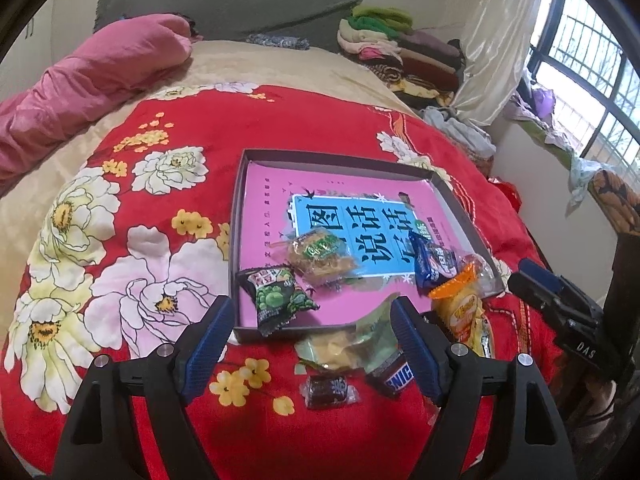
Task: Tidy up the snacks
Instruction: 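Grasp the dark chocolate piece with left gripper while right grasps the yellow rice-cracker bag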
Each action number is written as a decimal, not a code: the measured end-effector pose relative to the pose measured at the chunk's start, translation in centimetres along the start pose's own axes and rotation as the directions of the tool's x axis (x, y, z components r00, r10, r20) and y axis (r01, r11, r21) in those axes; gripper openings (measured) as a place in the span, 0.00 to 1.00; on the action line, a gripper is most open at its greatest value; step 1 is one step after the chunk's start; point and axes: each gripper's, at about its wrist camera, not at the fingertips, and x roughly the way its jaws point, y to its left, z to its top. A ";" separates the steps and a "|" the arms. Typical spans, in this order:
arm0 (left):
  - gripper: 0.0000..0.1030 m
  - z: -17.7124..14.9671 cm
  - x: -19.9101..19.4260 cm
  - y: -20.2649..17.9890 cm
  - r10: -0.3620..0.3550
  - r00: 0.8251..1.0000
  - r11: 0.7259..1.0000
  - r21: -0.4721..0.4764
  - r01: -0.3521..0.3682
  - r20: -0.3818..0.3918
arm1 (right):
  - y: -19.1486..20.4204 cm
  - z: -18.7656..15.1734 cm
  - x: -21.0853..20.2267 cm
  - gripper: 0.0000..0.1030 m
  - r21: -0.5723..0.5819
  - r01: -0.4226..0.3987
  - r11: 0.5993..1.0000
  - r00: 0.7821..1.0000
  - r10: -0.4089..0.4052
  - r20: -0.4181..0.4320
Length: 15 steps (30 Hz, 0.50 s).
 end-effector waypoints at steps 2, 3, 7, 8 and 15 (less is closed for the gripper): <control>0.79 -0.2 -0.2 0.0 0.001 1.000 1.000 0.003 -0.001 0.000 | 0.0 0.0 -0.2 0.67 -0.005 0.005 1.000 1.000 -0.004 0.006; 0.79 -0.3 -0.2 0.0 0.002 1.000 1.000 0.004 -0.002 0.000 | 0.1 0.0 -0.3 0.67 -0.009 0.007 1.000 1.000 -0.007 0.005; 0.79 -0.7 -0.5 0.3 0.015 1.000 1.000 0.014 -0.015 -0.002 | 0.5 -0.1 -0.5 0.67 -0.025 0.006 1.000 1.000 -0.006 0.002; 0.79 -0.7 -0.6 0.4 0.015 1.000 1.000 0.015 -0.015 -0.004 | 0.6 -0.1 -0.5 0.67 -0.029 0.006 1.000 1.000 -0.006 -0.001; 0.79 -1.3 -0.8 0.7 0.008 1.000 1.000 0.010 -0.008 -0.020 | 1.4 -0.6 -0.5 0.67 -0.056 0.008 0.998 1.000 -0.009 -0.022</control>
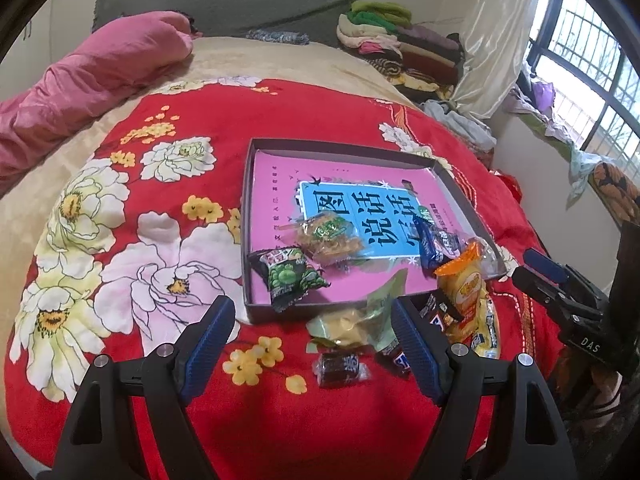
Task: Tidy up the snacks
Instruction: 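Grasp the dark chocolate piece with left gripper while right grasps the yellow rice-cracker bag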
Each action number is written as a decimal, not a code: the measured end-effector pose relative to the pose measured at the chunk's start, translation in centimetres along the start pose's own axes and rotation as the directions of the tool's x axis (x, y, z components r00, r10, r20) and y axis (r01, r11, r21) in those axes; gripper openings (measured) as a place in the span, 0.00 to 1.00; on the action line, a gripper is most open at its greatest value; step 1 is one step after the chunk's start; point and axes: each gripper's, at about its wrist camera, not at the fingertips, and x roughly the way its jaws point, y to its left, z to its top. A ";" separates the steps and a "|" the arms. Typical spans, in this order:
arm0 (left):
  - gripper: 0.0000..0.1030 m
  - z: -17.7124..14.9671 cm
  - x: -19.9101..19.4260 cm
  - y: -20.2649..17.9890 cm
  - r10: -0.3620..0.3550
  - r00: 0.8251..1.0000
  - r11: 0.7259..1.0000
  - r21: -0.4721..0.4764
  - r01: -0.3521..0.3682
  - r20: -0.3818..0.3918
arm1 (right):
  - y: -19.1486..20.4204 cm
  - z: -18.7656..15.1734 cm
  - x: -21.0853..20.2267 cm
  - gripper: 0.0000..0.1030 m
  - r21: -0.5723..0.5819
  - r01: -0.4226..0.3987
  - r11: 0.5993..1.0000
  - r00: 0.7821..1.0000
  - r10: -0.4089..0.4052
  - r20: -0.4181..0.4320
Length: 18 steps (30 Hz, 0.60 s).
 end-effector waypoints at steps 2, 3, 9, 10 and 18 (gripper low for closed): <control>0.79 -0.2 0.0 0.0 -0.002 1.000 1.000 0.000 0.002 -0.005 | 0.2 -0.2 -0.1 0.67 -0.008 0.001 1.000 1.000 -0.001 -0.006; 0.79 -0.3 0.0 0.0 -0.003 1.000 1.000 0.001 0.003 -0.009 | 0.3 -0.2 -0.1 0.67 -0.012 0.003 1.000 1.000 -0.003 -0.009; 0.79 -0.8 0.3 -0.5 -0.009 1.000 1.000 0.017 0.010 -0.026 | 0.9 -0.8 -0.1 0.67 -0.040 0.014 0.999 0.999 -0.015 -0.031; 0.79 -0.9 0.3 -0.6 -0.010 1.000 1.000 0.019 0.011 -0.029 | 1.1 -0.8 -0.2 0.67 -0.045 0.015 0.999 0.999 -0.016 -0.032; 0.79 -1.6 0.6 -0.9 -0.017 0.998 1.000 0.024 0.018 -0.056 | 2.1 -1.5 -0.2 0.67 -0.092 0.015 0.996 0.998 -0.020 -0.059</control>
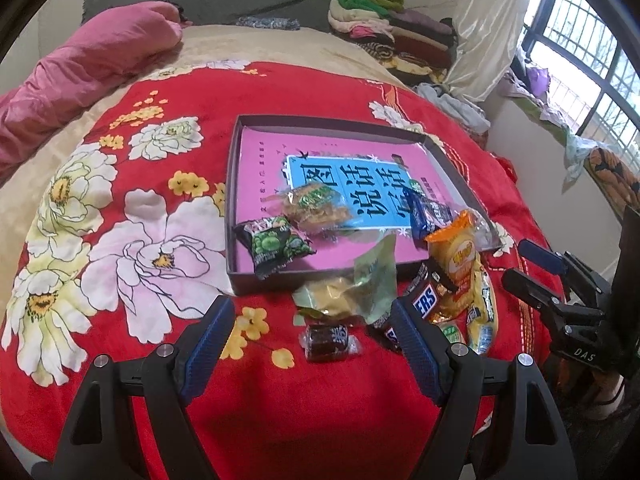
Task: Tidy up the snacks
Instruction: 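Grasp the dark chocolate piece with left gripper while right grasps the yellow rice-cracker bag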
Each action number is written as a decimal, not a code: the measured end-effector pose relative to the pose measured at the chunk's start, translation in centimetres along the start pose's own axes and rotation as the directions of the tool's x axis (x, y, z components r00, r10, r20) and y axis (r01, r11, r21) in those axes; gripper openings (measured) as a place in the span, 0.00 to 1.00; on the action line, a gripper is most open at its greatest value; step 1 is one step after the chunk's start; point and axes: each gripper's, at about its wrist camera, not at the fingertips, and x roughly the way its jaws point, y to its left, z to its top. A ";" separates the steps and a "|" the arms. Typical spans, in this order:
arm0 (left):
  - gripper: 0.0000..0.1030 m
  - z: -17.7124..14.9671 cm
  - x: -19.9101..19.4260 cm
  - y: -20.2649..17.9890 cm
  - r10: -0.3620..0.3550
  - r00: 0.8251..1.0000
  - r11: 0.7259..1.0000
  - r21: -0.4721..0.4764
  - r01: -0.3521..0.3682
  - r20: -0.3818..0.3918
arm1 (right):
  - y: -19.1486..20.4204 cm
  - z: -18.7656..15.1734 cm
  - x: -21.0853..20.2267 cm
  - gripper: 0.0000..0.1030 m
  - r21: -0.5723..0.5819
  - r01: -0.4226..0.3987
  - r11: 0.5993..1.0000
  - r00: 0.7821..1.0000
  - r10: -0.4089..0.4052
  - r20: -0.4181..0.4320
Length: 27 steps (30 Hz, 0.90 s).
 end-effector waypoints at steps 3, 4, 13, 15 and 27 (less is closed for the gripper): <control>0.79 -0.3 0.2 -0.2 -0.002 1.000 1.000 0.004 0.002 -0.014 | 0.3 -0.2 0.1 0.67 -0.012 -0.001 1.000 1.000 0.001 -0.008; 0.79 -0.4 0.3 -0.3 -0.002 1.000 1.000 0.005 0.002 -0.019 | 0.5 -0.2 0.1 0.67 -0.015 -0.003 1.000 1.000 0.003 -0.010; 0.79 -1.2 1.6 -1.0 0.001 0.998 1.000 0.029 0.001 -0.058 | 1.6 -0.5 0.8 0.67 -0.038 -0.021 0.999 1.000 0.020 -0.018; 0.79 -1.2 1.8 -1.1 0.001 0.998 0.999 0.032 0.001 -0.061 | 1.7 -0.4 1.0 0.67 -0.034 -0.022 0.999 1.000 0.022 -0.015; 0.79 -2.0 3.6 -0.9 0.013 0.995 0.999 0.033 -0.010 -0.095 | 2.3 -0.1 2.4 0.67 -0.035 -0.042 0.998 0.999 0.042 -0.014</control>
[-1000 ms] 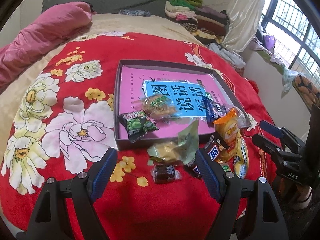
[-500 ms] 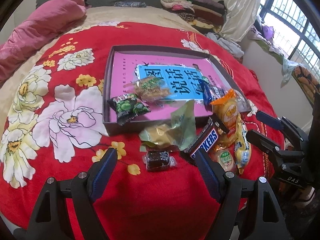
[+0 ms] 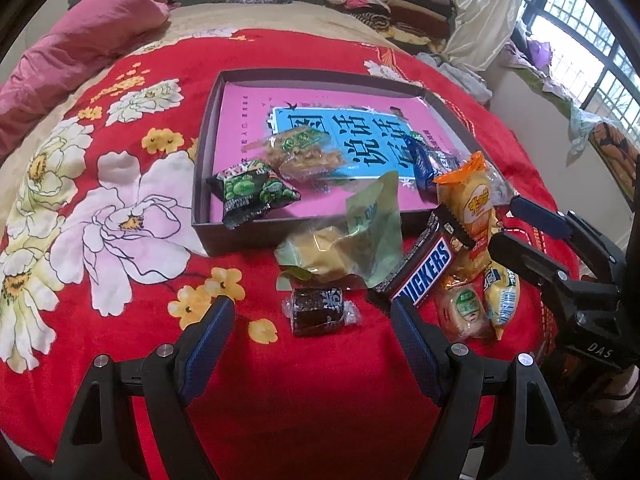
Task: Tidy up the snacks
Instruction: 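Grasp the dark chocolate piece with left gripper while right grasps the yellow rice-cracker bag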
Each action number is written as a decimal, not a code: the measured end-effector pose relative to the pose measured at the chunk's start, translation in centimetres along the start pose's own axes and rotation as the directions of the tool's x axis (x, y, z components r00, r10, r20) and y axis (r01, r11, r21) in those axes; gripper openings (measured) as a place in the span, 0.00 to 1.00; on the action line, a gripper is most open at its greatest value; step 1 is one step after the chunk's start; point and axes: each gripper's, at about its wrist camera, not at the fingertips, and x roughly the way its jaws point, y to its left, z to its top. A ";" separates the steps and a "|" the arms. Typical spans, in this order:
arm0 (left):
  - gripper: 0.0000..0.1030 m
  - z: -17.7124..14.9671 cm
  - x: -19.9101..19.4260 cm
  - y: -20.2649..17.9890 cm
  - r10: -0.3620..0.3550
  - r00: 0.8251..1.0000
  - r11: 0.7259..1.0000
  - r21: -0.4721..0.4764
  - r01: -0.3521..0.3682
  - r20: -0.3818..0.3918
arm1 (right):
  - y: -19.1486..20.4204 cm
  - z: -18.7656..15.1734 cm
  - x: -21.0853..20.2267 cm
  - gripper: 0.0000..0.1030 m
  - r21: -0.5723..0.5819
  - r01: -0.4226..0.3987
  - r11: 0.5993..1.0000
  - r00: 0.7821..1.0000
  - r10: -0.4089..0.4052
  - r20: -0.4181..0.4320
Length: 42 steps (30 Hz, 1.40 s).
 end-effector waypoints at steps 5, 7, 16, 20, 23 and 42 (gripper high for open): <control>0.79 -0.1 0.8 0.1 0.013 1.000 1.000 0.005 -0.012 -0.009 | -0.1 0.1 0.6 0.67 0.009 -0.008 1.000 1.000 0.008 -0.002; 0.79 -0.1 1.0 0.1 0.007 1.000 1.000 0.000 -0.007 -0.013 | -0.1 0.2 0.7 0.67 0.011 -0.009 1.000 1.000 0.009 0.003; 0.79 -0.3 1.7 0.3 0.006 1.000 1.000 -0.019 -0.006 -0.016 | -0.1 0.8 1.6 0.67 0.013 -0.007 1.000 1.000 0.007 0.013; 0.78 -0.2 1.8 0.3 0.006 1.000 1.000 -0.018 -0.007 -0.011 | -0.2 1.0 2.0 0.64 0.016 -0.014 1.000 1.000 0.013 0.018; 0.78 -0.3 1.8 0.3 0.006 1.000 1.000 -0.023 -0.006 -0.010 | -0.4 1.1 2.4 0.61 0.024 -0.016 1.000 1.000 0.016 0.014; 0.69 -0.4 2.2 0.2 0.001 1.000 1.000 -0.024 -0.001 -0.003 | -0.8 1.3 3.4 0.33 0.053 -0.048 0.997 0.999 0.048 -0.002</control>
